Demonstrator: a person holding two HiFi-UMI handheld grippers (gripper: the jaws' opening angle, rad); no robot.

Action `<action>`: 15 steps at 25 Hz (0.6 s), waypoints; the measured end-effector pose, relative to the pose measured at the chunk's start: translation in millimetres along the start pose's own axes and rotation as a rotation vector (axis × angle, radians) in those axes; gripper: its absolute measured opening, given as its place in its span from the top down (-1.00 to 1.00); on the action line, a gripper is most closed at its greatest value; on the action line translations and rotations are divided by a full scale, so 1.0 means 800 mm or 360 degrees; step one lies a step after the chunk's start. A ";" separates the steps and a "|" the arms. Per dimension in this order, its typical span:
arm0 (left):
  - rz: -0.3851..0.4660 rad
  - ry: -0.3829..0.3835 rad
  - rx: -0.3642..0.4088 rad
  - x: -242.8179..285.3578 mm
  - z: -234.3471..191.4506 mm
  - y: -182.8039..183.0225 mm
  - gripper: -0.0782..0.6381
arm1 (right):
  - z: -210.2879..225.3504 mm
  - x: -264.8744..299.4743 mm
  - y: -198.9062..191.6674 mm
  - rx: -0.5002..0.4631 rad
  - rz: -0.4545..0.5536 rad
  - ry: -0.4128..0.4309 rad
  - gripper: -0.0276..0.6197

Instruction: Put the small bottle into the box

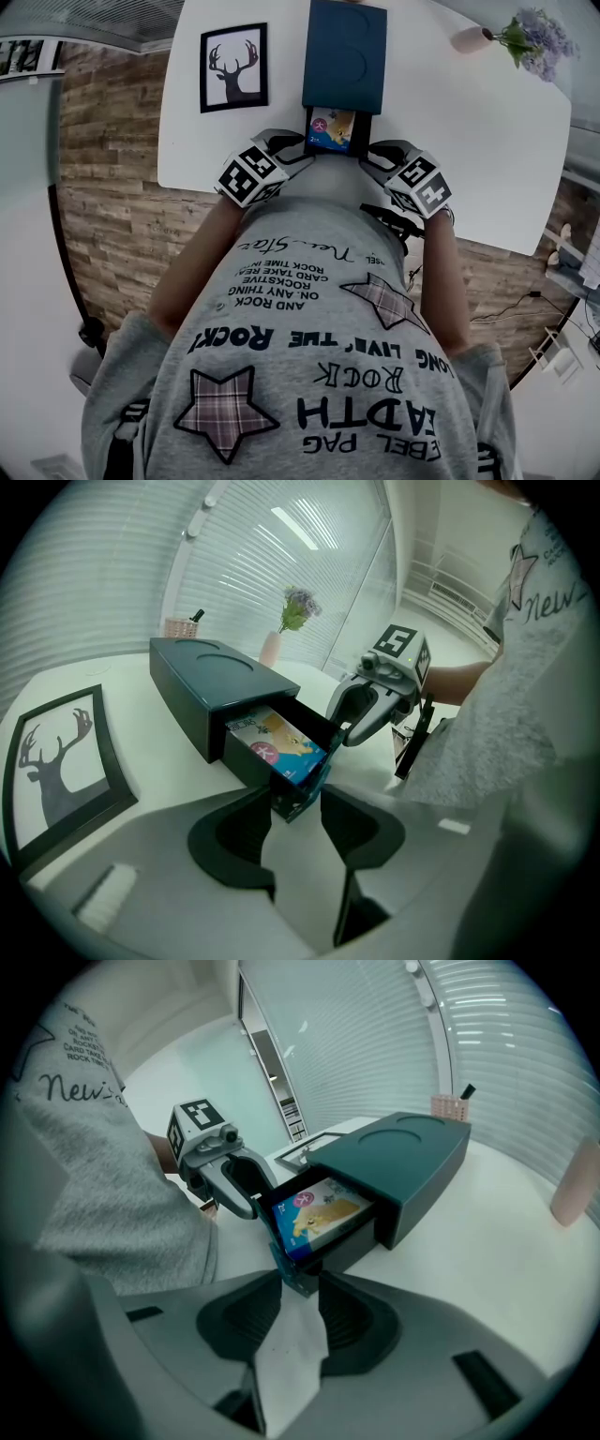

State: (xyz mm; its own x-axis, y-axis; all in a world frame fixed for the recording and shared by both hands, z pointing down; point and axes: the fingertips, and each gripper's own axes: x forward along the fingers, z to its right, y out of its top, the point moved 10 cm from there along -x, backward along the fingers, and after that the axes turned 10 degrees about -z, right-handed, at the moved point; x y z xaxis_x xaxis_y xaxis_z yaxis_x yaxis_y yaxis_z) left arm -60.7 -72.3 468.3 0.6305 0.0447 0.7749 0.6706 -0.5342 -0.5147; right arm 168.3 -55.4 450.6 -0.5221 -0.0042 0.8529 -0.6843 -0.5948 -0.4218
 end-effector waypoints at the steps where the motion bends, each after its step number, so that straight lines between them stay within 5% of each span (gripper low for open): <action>1: 0.0003 0.0003 -0.0002 0.000 -0.001 0.001 0.29 | 0.001 0.000 0.001 0.0001 0.0004 -0.0001 0.52; 15: 0.0011 0.0056 -0.0036 0.003 -0.015 0.012 0.29 | 0.015 0.000 0.009 0.0014 0.0047 -0.0040 0.51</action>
State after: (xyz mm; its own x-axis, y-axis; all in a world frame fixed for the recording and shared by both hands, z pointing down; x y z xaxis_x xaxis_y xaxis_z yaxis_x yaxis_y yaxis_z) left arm -57.6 -87.3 469.3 0.6208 0.0112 0.7839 0.6567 -0.5535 -0.5122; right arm 169.6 -69.4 451.4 -0.5288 -0.0418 0.8477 -0.6645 -0.6010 -0.4442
